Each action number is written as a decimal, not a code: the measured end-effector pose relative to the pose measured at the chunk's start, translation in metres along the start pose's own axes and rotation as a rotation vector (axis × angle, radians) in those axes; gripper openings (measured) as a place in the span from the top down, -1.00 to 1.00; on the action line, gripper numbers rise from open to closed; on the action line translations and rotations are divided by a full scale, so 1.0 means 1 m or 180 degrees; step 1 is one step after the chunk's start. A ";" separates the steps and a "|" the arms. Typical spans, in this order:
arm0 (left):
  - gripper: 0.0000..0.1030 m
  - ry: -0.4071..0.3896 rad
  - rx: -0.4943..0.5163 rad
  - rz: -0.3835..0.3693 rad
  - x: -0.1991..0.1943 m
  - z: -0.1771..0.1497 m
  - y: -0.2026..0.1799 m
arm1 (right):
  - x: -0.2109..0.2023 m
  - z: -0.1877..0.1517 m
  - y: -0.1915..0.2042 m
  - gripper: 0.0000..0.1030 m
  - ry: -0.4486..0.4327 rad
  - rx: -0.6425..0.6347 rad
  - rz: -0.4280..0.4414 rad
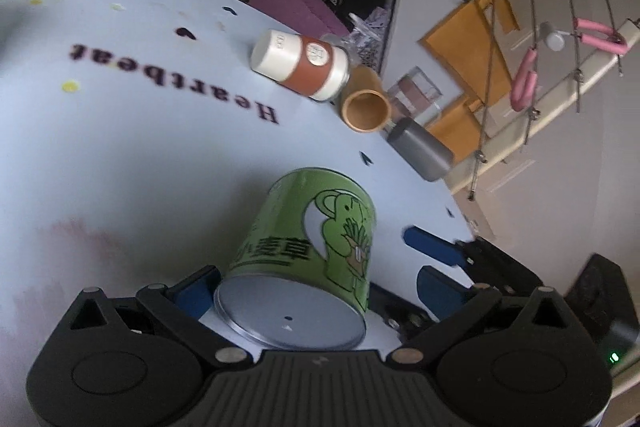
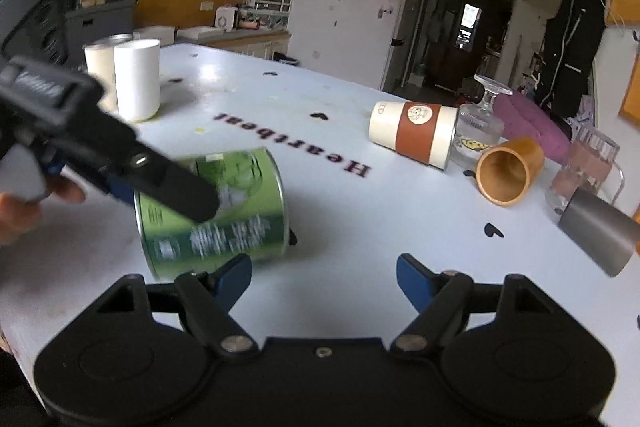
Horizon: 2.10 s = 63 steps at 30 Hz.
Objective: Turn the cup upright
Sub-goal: 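Carry the green tin toward the left gripper and set it down, then grasp the green tin with the left gripper and stand it upright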
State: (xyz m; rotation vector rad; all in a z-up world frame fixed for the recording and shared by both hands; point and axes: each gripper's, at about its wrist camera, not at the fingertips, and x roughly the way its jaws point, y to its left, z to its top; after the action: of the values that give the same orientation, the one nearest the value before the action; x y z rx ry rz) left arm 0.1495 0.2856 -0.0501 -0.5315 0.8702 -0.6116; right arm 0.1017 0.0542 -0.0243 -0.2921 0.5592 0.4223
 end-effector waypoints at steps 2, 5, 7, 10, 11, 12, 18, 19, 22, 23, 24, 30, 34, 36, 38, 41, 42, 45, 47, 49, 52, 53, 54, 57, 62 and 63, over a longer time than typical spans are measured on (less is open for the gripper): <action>-0.98 0.0018 0.0030 -0.0018 -0.002 -0.003 -0.005 | 0.000 0.000 -0.001 -0.55 -0.0032 0.0040 -0.0005; -0.98 0.0058 0.0075 -0.0042 -0.003 -0.007 -0.012 | 0.001 0.000 -0.004 -0.54 -0.0043 0.0078 -0.0019; -0.98 0.0072 0.0111 -0.0029 -0.003 -0.009 -0.016 | 0.000 -0.002 -0.005 -0.54 -0.0040 0.0101 -0.0024; -0.98 0.0084 0.0139 0.0002 -0.002 -0.009 -0.019 | 0.001 -0.003 -0.008 -0.54 -0.0031 0.0128 -0.0015; -0.97 0.0086 0.0141 0.0031 -0.002 -0.007 -0.020 | 0.000 -0.003 -0.008 -0.54 -0.0032 0.0134 -0.0010; -0.97 0.0085 0.0148 0.0086 -0.001 -0.005 -0.021 | 0.000 -0.004 -0.009 -0.54 -0.0035 0.0140 0.0002; -0.86 0.0135 0.0078 0.0408 0.003 0.020 -0.025 | -0.003 -0.005 -0.010 -0.54 -0.0060 0.0191 0.0026; -0.86 0.0163 0.0094 0.0453 0.005 0.025 -0.027 | -0.003 -0.006 -0.010 -0.54 -0.0060 0.0209 0.0027; -0.85 0.0292 0.0152 0.0604 0.016 0.037 -0.036 | -0.004 -0.008 -0.012 -0.54 -0.0044 0.0273 0.0015; -0.85 0.0356 0.0187 0.0674 0.021 0.039 -0.038 | -0.004 -0.009 -0.013 -0.54 -0.0041 0.0296 0.0009; -0.85 0.0413 0.0228 0.0758 0.026 0.041 -0.041 | -0.006 -0.010 -0.014 -0.54 -0.0041 0.0322 0.0002; -0.52 0.0500 0.0328 0.1084 0.042 0.037 -0.044 | -0.021 -0.026 -0.018 -0.56 -0.0112 0.0501 -0.0042; -0.51 0.0180 0.0520 0.1185 0.029 0.030 -0.049 | -0.033 -0.036 -0.022 -0.56 -0.0211 0.0623 -0.0071; -0.51 -0.0065 0.0753 0.1380 0.020 0.029 -0.055 | -0.038 -0.038 -0.023 -0.56 -0.0263 0.0661 -0.0078; -0.50 -0.0271 0.0903 0.1543 0.011 0.031 -0.058 | -0.043 -0.039 -0.022 -0.57 -0.0309 0.0686 -0.0081; -0.49 -0.0567 0.0996 0.1780 0.001 0.041 -0.053 | -0.046 -0.039 -0.020 -0.57 -0.0361 0.0689 -0.0064; -0.49 -0.0693 0.1028 0.1905 -0.001 0.045 -0.049 | -0.045 -0.038 -0.019 -0.57 -0.0372 0.0683 -0.0055; -0.49 -0.1031 0.1107 0.2295 -0.001 0.057 -0.037 | -0.045 -0.038 -0.016 -0.57 -0.0379 0.0667 -0.0039; -0.49 -0.1215 0.1044 0.2502 -0.002 0.064 -0.025 | -0.045 -0.038 -0.014 -0.57 -0.0376 0.0652 -0.0040; -0.49 -0.1347 0.1001 0.2674 -0.001 0.069 -0.012 | -0.045 -0.038 -0.013 -0.57 -0.0379 0.0642 -0.0027; -0.49 -0.1488 0.1021 0.2893 0.005 0.074 -0.001 | -0.045 -0.039 -0.011 -0.57 -0.0381 0.0631 -0.0018; -0.49 -0.1514 0.1031 0.2929 0.007 0.075 0.002 | -0.045 -0.039 -0.011 -0.57 -0.0382 0.0629 -0.0017; -0.49 -0.1517 0.1039 0.2957 0.010 0.076 0.004 | -0.044 -0.038 -0.011 -0.57 -0.0382 0.0627 -0.0015; -0.49 -0.1447 0.1002 0.3000 0.018 0.079 0.012 | -0.044 -0.038 -0.009 -0.57 -0.0388 0.0618 -0.0005; -0.49 -0.1314 0.0970 0.3121 0.024 0.076 0.023 | -0.045 -0.038 -0.005 -0.57 -0.0398 0.0605 0.0006; -0.49 -0.1318 0.1010 0.3136 0.026 0.075 0.023 | -0.045 -0.038 -0.004 -0.57 -0.0401 0.0609 0.0007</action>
State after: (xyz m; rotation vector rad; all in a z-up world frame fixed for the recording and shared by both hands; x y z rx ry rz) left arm 0.2301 0.2980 -0.0388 0.0960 0.5252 0.2645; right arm 0.0521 0.0223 -0.0293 -0.0808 0.4727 0.3835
